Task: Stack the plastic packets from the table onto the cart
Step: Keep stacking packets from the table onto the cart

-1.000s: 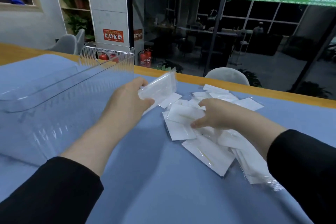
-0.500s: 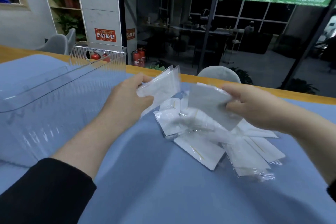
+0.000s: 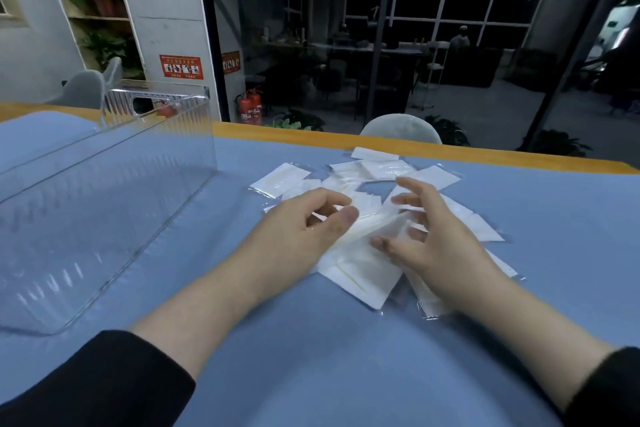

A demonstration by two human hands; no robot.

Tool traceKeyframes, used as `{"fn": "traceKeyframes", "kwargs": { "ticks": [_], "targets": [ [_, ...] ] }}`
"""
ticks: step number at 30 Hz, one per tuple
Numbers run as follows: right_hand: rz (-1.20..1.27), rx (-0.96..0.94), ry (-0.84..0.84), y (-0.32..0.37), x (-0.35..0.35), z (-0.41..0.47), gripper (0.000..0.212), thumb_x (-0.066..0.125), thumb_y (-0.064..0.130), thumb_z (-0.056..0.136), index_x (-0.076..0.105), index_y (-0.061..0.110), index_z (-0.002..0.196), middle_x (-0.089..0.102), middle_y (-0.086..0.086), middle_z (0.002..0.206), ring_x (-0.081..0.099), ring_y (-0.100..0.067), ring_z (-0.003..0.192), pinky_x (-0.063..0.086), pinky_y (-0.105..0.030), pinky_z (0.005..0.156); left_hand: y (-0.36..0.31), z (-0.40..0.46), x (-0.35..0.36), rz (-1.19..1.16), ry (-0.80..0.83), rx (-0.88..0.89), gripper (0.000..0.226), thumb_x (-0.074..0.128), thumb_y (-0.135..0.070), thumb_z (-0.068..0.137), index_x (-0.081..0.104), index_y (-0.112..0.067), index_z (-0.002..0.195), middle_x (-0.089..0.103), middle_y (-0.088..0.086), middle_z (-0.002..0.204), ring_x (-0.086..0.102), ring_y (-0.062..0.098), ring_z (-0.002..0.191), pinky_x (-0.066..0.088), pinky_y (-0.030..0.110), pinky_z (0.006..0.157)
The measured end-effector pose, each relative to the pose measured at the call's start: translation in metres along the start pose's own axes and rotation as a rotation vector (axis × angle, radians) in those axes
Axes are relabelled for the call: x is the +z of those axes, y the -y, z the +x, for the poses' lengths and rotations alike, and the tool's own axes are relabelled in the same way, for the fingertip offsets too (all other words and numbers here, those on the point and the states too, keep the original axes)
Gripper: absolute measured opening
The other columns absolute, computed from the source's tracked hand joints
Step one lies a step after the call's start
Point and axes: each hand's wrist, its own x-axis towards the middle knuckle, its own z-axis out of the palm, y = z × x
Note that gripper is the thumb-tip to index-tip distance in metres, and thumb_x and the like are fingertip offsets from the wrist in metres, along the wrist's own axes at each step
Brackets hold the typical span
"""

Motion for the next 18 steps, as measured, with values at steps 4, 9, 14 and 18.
{"fn": "traceKeyframes", "kwargs": {
  "ticks": [4,9,14,18],
  "targets": [
    [-0.05,-0.059,0.057,0.007,0.007,-0.001,0.049,0.077,0.033,0.086,0.052,0.049,0.125,0.056,0.037,0.106,0.052,0.013,0.099,0.04,-0.012,0.083,-0.001,0.001,0.013,-0.132,-0.124,-0.019,0.031,0.049,-0.054,0.097,0.07,-0.031,0.1,0.07,-0.019,0.096,0.061,0.0,0.088,0.044,0.019,0.077],
    [-0.017,-0.109,-0.003,0.015,0.006,-0.005,0.038,0.075,0.026,0.088,0.056,0.041,0.118,0.058,0.031,0.094,0.052,0.013,0.077,0.036,-0.008,0.07,-0.003,0.0,0.019,-0.325,-0.346,0.054,0.046,0.045,-0.063,0.097,0.071,-0.026,0.092,0.074,-0.007,0.09,0.067,0.01,0.094,0.049,0.031,0.09],
    [-0.067,-0.086,0.08,0.013,0.009,-0.011,0.032,0.071,0.024,0.092,0.055,0.045,0.109,0.057,0.042,0.086,0.054,0.011,0.079,0.037,-0.007,0.067,-0.001,-0.001,0.012,-0.094,-0.149,0.046,0.052,0.04,-0.074,0.085,0.067,-0.031,0.097,0.068,-0.014,0.092,0.061,0.003,0.091,0.046,0.023,0.08],
    [-0.06,-0.133,-0.048,0.016,0.005,-0.01,0.03,0.071,0.022,0.09,0.056,0.047,0.1,0.059,0.036,0.101,0.055,0.007,0.09,0.038,-0.007,0.07,-0.006,-0.002,-0.018,0.326,0.144,0.007,0.04,0.071,-0.059,0.081,0.052,-0.05,0.115,0.06,-0.024,0.11,0.053,-0.008,0.104,0.044,0.015,0.085]
  ]
}}
